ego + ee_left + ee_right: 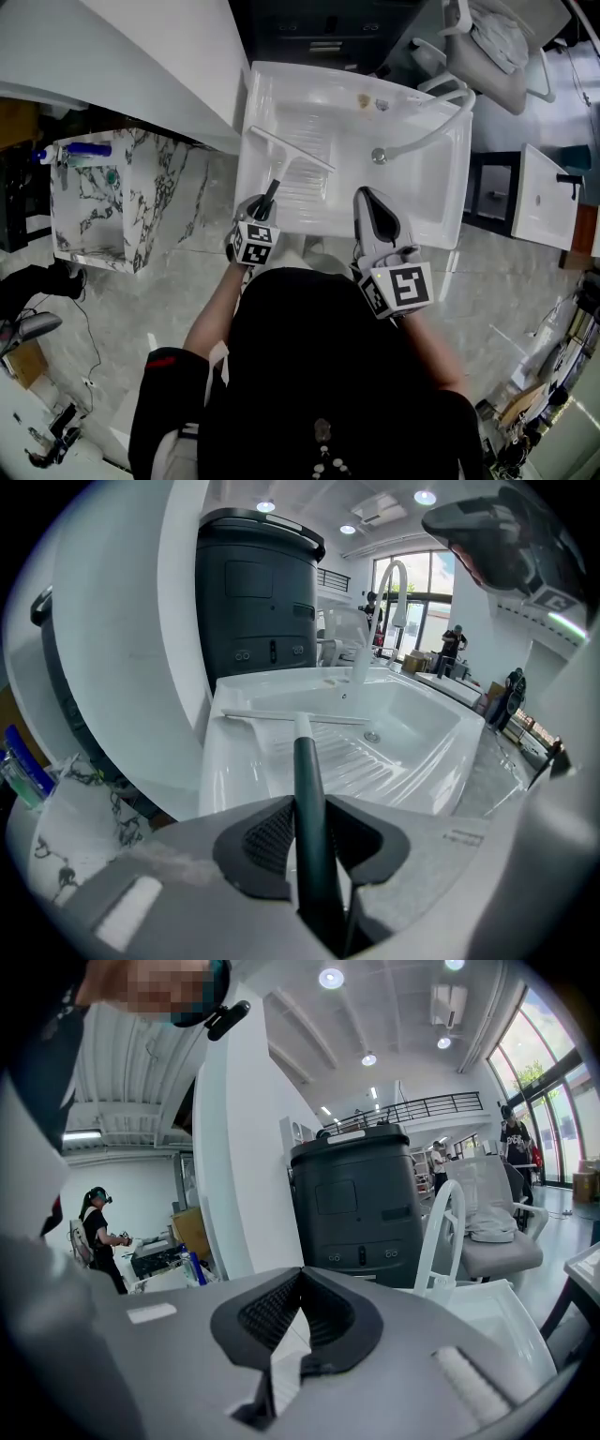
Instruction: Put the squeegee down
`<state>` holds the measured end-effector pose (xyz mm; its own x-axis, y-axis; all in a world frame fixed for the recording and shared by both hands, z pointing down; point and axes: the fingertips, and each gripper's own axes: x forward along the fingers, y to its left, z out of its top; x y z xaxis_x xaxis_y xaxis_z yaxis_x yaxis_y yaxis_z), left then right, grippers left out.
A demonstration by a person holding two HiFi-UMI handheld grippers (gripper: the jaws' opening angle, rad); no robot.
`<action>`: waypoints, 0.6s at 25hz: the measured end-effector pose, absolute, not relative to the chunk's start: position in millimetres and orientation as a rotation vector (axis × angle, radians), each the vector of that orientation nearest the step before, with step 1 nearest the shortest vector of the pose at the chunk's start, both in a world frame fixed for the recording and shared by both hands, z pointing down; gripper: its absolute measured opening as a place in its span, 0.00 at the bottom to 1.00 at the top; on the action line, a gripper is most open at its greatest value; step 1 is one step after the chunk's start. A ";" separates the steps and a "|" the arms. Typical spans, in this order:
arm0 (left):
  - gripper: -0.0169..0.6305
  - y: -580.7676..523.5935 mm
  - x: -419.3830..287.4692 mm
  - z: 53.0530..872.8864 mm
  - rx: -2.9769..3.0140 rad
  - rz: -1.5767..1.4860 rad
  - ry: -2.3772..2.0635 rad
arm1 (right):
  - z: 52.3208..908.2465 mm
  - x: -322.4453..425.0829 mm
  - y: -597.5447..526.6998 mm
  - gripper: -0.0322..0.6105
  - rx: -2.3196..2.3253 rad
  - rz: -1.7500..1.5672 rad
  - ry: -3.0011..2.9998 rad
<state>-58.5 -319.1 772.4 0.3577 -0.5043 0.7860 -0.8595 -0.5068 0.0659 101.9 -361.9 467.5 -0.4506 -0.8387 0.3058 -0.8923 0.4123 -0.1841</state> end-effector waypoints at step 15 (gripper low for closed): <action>0.19 -315.9 -65.6 784.2 2.168 1.148 -1.168 | 465.7 94.6 -366.5 0.05 1.592 0.472 -2.477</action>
